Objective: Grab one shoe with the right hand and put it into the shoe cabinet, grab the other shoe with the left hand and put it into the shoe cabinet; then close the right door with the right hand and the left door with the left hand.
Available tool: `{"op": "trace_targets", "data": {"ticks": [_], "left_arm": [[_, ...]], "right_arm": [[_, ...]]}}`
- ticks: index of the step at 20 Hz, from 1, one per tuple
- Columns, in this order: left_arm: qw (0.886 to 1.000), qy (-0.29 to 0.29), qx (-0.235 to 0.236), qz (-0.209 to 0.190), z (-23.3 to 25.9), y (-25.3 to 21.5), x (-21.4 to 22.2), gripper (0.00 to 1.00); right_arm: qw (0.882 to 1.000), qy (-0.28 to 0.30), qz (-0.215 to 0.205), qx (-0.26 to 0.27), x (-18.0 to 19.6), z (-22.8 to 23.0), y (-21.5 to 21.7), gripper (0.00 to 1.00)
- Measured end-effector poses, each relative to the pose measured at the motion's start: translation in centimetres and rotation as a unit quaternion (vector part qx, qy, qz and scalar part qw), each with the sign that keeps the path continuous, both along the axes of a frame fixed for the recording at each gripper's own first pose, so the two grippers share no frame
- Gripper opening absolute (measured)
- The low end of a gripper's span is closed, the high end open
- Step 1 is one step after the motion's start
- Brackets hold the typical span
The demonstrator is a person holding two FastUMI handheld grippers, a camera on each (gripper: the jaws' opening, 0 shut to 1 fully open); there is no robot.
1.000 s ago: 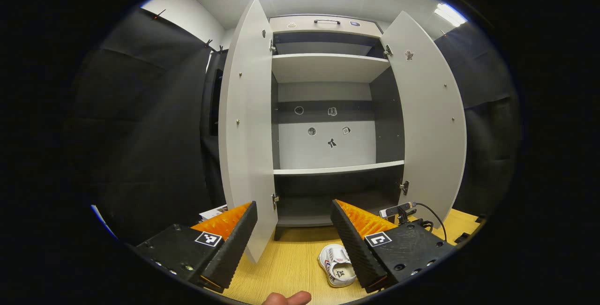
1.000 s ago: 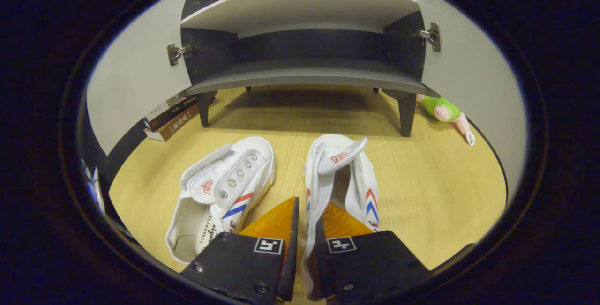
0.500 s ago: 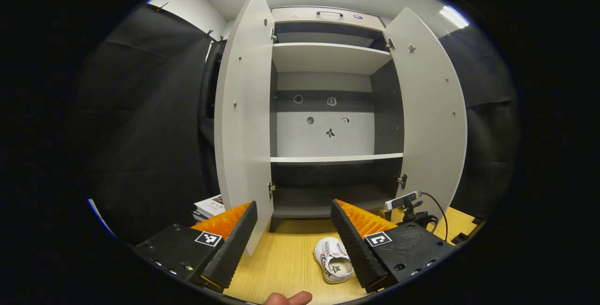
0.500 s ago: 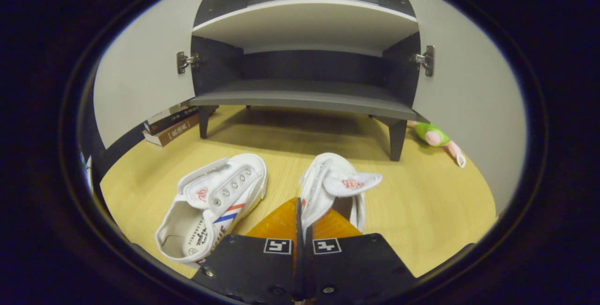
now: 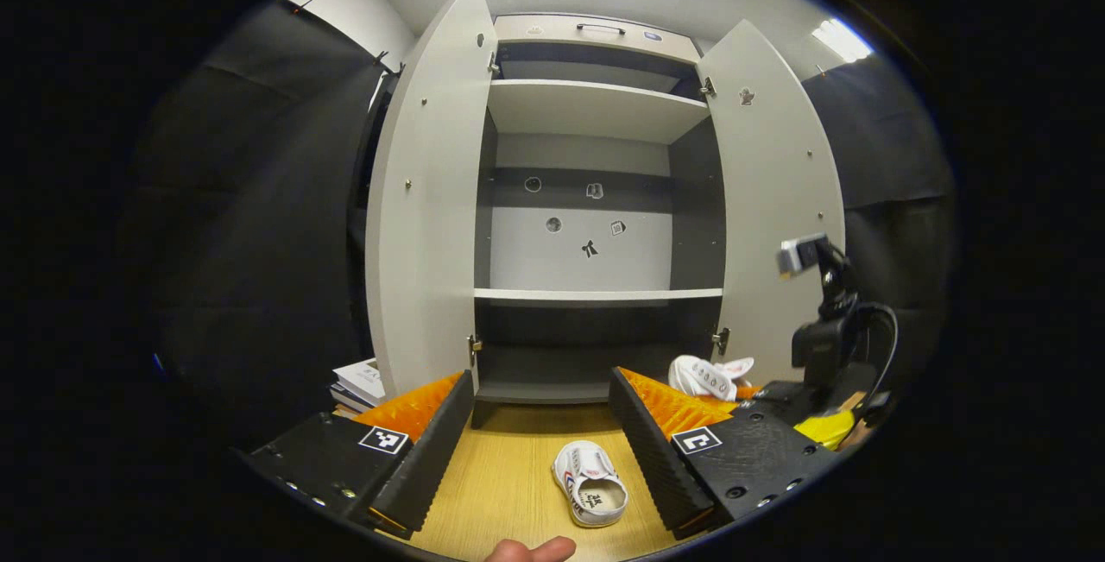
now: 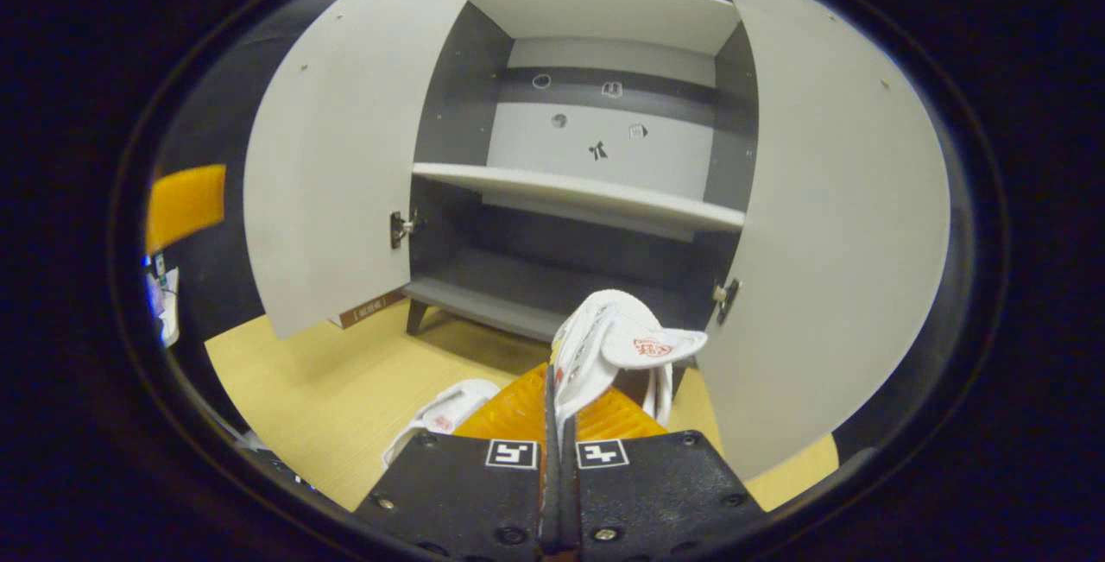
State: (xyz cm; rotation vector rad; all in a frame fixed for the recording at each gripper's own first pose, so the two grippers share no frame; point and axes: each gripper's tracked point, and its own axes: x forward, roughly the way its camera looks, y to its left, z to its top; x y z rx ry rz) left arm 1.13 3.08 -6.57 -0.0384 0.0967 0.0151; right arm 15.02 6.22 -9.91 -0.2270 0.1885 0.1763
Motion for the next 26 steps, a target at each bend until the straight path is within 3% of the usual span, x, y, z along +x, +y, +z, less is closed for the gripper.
{"op": "trace_targets", "data": {"ticks": [4, 10, 17, 26], "left_arm": [[1.0, -0.009, 0.007, -0.008, 0.1, -0.6, -0.4, 0.95], [1.0, 0.001, 0.012, 0.001, -0.8, 0.5, -0.8, 0.95], [0.999, 0.011, 0.021, 0.034, -1.2, 3.7, -0.7, 0.95], [0.998, 0.018, 0.031, 0.043, -1.7, 4.6, -0.6, 0.95]], "right_arm": [[1.0, -0.025, 0.003, 0.017, 2.4, 8.5, 0.7, 0.03], [0.999, -0.042, -0.011, -0.007, 12.8, 16.6, 1.5, 0.03], [0.996, 0.062, -0.046, -0.042, 23.7, 14.8, 1.1, 0.04], [0.982, 0.152, -0.054, -0.095, 27.6, 13.2, 2.2, 0.01]]}}
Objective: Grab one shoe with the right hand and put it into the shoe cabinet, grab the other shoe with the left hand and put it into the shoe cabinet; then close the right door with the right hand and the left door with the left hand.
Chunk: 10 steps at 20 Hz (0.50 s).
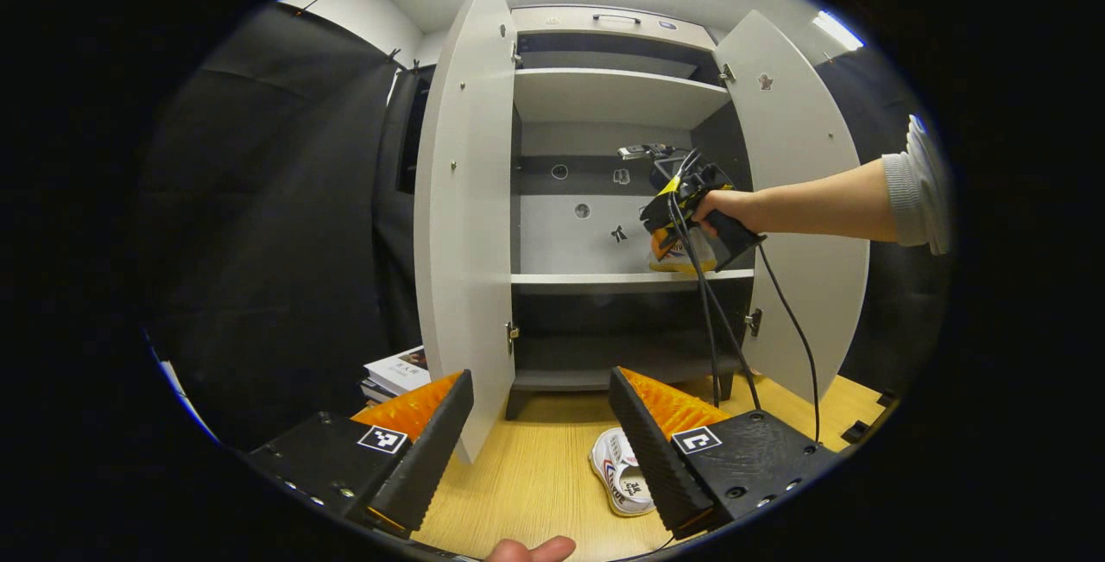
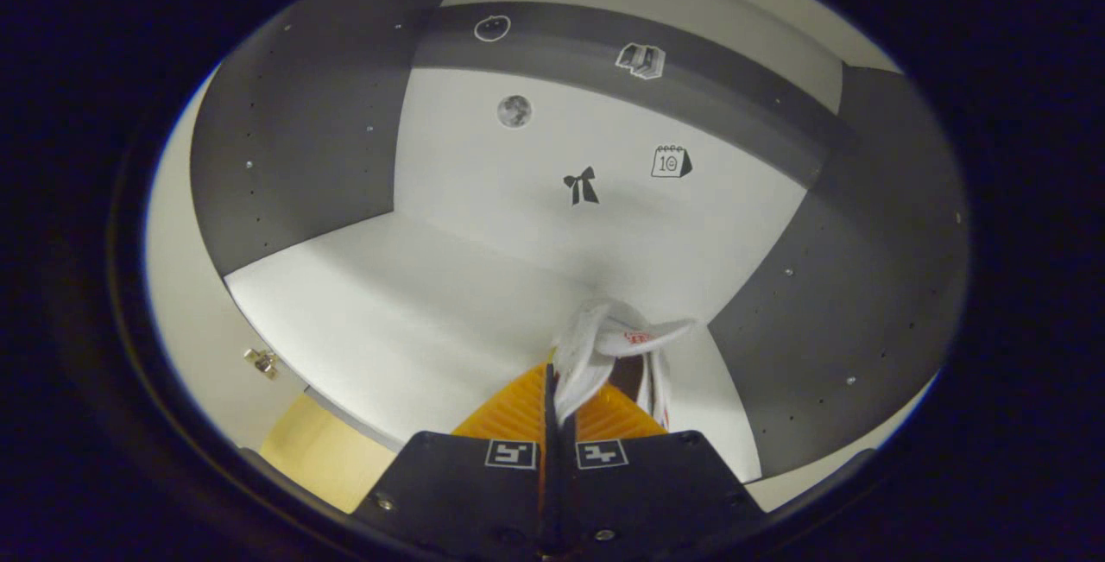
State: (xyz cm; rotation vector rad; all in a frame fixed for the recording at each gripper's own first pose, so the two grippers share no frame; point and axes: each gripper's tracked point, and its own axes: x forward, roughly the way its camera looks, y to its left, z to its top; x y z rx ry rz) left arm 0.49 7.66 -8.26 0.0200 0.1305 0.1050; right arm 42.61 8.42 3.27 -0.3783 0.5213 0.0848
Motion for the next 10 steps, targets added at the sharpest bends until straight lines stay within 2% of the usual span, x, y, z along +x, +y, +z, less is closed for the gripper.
{"op": "trace_targets", "data": {"ticks": [4, 6, 7, 8, 9, 10], "left_arm": [[1.0, 0.0, 0.001, -0.003, -0.2, -0.2, 0.2, 0.95], [1.0, 0.001, -0.004, -0.007, -0.4, -0.4, 0.4, 0.95], [1.0, 0.002, -0.006, -0.009, -0.6, -0.6, 0.6, 0.95], [1.0, 0.001, -0.008, -0.011, -0.5, -0.7, 0.7, 0.95], [1.0, 0.0, -0.01, -0.013, -0.6, -0.9, 0.8, 0.95], [1.0, 0.0, -0.012, -0.016, -0.7, -1.2, 1.0, 0.95]], "right_arm": [[1.0, -0.012, -0.013, -0.001, -0.7, 0.8, -0.7, 0.18], [1.0, -0.024, -0.003, 0.008, -2.3, 2.0, -0.6, 0.38], [0.999, -0.036, 0.001, 0.012, -3.3, 2.9, -0.8, 0.34], [0.998, -0.053, 0.003, 0.02, -4.6, 3.9, -1.0, 0.42], [0.997, -0.073, 0.005, 0.032, -6.1, 5.0, -1.2, 0.35], [0.994, -0.096, 0.008, 0.049, -7.7, 6.0, -1.4, 0.35]]}}
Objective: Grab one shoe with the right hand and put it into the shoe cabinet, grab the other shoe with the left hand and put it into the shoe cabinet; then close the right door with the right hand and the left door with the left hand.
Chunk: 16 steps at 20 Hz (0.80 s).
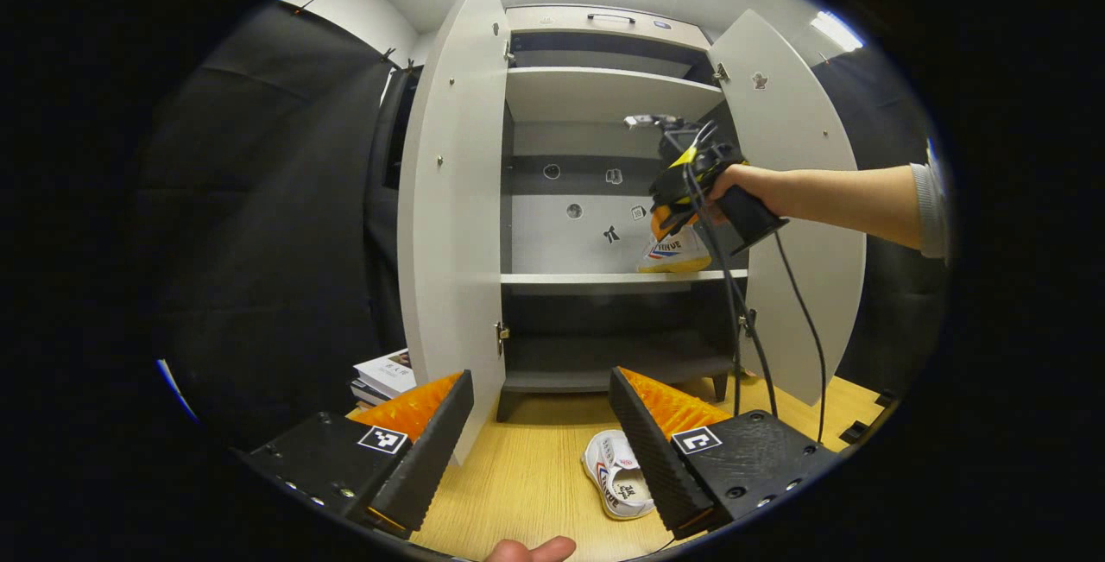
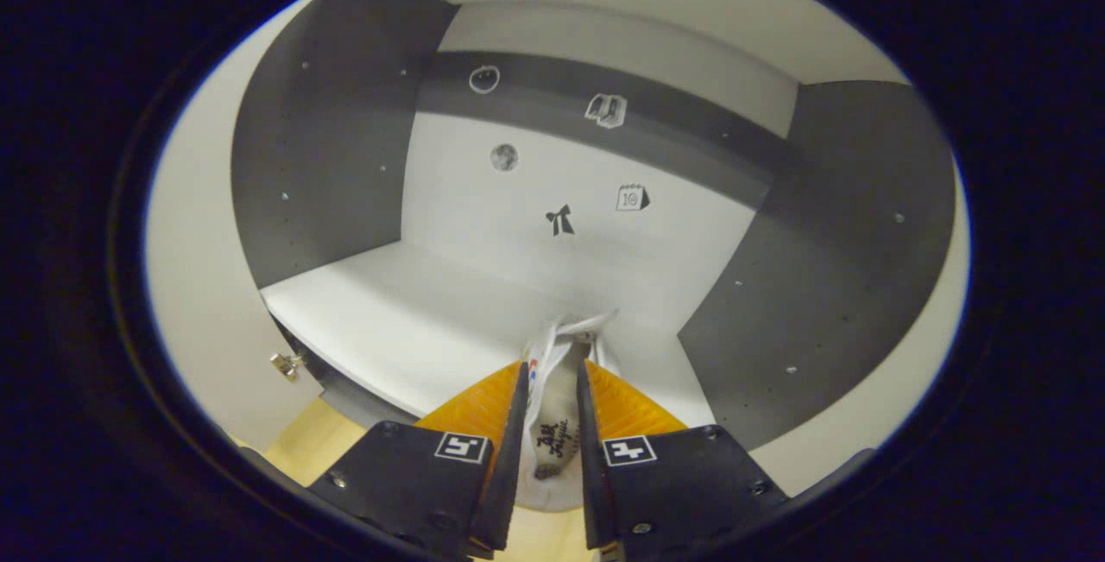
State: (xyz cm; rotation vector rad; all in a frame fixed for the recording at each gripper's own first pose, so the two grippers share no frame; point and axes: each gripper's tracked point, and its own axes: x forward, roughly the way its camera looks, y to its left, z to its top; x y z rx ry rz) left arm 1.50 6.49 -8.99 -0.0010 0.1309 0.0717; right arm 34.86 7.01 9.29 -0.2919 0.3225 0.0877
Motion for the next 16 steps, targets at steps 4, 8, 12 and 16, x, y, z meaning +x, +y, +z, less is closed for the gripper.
{"op": "trace_targets", "data": {"ticks": [4, 8, 12, 16], "left_arm": [[1.0, 0.002, -0.001, -0.013, -0.6, -1.1, 0.5, 0.95], [1.0, 0.01, 0.002, -0.026, -1.4, -2.4, 0.9, 0.95], [0.999, 0.033, -0.014, -0.04, -3.0, -3.6, 1.0, 0.95], [0.997, 0.063, -0.027, -0.047, -5.8, -4.2, 0.9, 0.95]], "right_arm": [[0.995, -0.078, 0.022, 0.056, -8.0, 1.6, -1.0, 0.49], [0.989, -0.111, 0.015, 0.099, -14.9, -1.3, -2.5, 0.72], [0.982, -0.156, -0.002, 0.106, -19.9, -5.2, -4.4, 0.77], [0.976, -0.194, -0.022, 0.098, -24.4, -8.6, -5.6, 1.0]]}}
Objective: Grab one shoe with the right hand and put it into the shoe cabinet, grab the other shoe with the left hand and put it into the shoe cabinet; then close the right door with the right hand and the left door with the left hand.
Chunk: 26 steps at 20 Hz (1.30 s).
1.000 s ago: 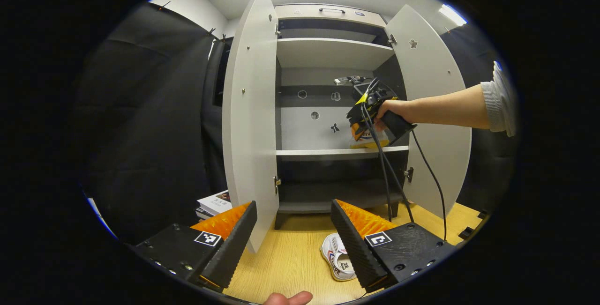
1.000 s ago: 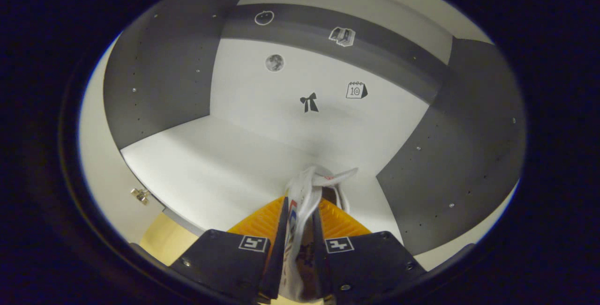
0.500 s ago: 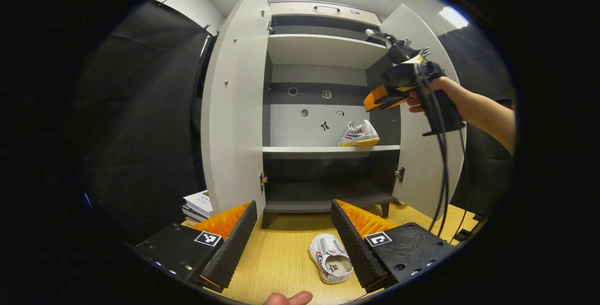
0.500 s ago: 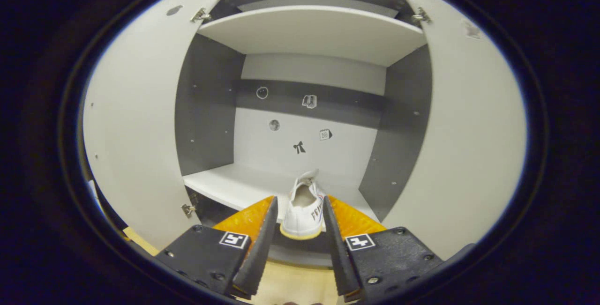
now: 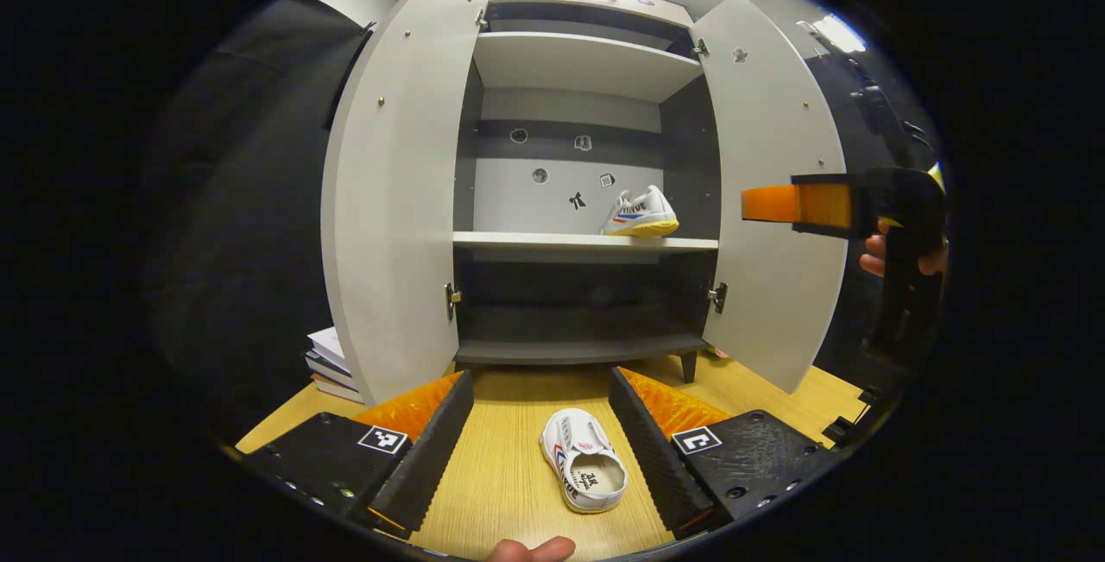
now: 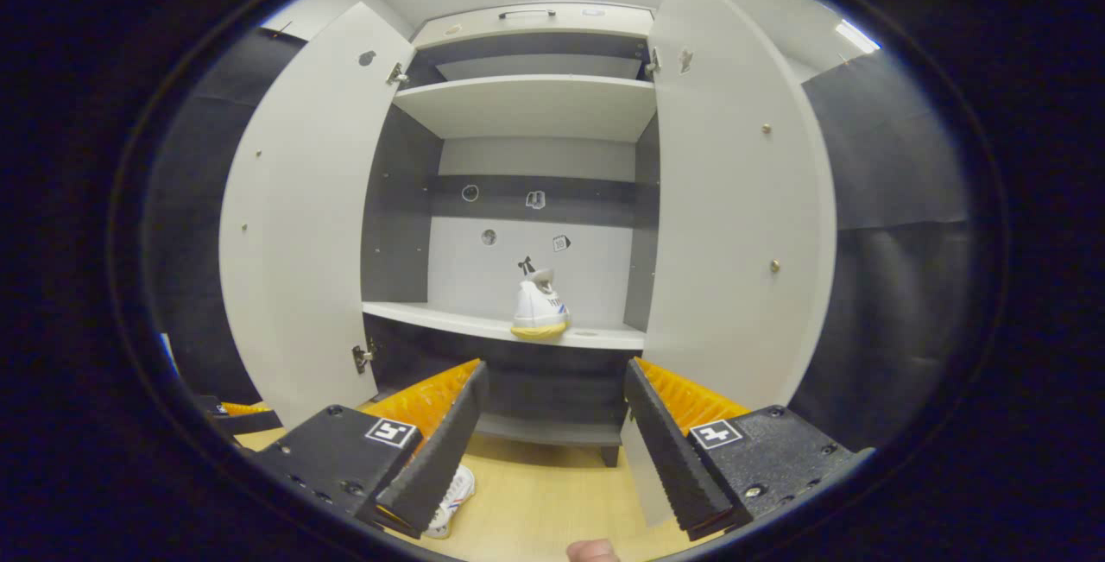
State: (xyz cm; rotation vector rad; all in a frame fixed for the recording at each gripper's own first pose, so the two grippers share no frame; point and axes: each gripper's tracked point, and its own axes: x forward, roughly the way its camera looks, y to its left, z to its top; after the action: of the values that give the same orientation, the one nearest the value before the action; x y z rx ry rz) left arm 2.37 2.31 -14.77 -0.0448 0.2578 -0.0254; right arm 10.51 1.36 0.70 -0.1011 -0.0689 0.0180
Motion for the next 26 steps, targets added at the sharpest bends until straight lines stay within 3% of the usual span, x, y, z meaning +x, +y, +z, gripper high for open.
{"op": "trace_targets", "data": {"ticks": [6, 12, 19, 26], "left_arm": [[0.994, 0.105, -0.033, -0.017, -7.6, -1.2, -0.5, 0.96], [0.98, 0.194, -0.022, -0.026, -14.4, -1.5, 0.6, 0.96], [0.971, 0.24, -0.015, -0.015, -19.5, -1.3, 2.8, 0.96], [0.974, 0.225, -0.014, -0.013, -21.6, -1.5, 6.8, 0.96]], "right_arm": [[1.0, 0.012, 0.003, -0.013, -4.5, -4.5, 0.0, 1.0], [0.999, 0.051, 0.01, -0.012, -4.6, -7.1, -0.8, 1.0], [0.997, 0.078, -0.01, 0.002, -3.2, -8.8, -3.4, 1.0], [0.996, 0.086, -0.013, 0.003, -1.5, -9.6, -3.8, 1.0]]}}
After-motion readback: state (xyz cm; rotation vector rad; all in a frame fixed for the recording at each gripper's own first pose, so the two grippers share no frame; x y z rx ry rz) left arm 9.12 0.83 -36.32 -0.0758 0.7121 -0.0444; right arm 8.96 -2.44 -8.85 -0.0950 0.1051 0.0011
